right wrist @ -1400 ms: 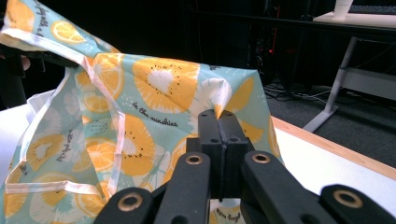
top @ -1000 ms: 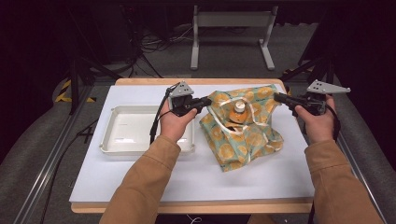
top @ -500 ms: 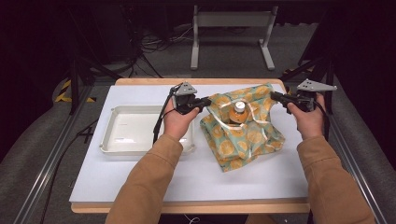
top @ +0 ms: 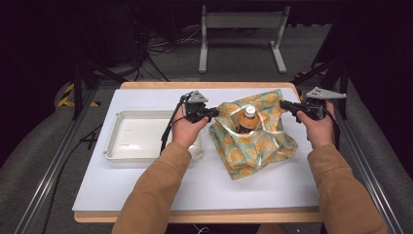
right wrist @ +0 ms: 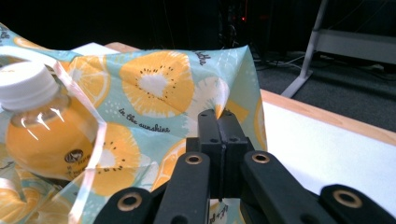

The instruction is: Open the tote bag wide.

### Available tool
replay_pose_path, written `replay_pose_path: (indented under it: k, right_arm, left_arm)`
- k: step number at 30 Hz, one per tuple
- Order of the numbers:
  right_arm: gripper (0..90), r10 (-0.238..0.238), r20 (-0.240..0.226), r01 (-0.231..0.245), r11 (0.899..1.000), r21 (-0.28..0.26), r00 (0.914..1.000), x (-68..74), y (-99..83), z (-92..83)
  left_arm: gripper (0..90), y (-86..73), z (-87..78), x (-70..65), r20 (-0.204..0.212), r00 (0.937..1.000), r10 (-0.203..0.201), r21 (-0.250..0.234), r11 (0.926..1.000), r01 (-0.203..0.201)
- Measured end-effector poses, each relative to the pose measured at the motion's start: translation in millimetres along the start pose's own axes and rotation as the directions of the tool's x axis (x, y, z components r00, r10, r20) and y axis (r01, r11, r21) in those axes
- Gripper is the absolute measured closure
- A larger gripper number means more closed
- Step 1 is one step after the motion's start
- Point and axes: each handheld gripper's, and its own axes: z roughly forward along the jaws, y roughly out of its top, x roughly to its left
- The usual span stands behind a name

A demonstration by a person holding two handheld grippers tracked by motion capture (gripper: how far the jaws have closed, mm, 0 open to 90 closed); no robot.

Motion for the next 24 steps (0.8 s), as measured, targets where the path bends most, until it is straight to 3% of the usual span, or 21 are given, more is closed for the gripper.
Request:
replay_pose_path:
  k: [18,24]
  right_arm:
    - [90.0,0.027,0.024,-0.029,0.996,0.079,0.9993,0.6,-22.3,11.4]
    - [90.0,0.040,0.032,-0.043,0.995,0.094,0.9987,-0.8,-30.4,12.8]
  left_arm:
    - [87.9,-13.1,14.8,0.4,-0.003,0.9999,-0.016,0.088,0.9960,0.016]
    - [87.8,-17.7,19.6,0.1,0.013,0.9997,-0.021,0.143,0.9896,0.019]
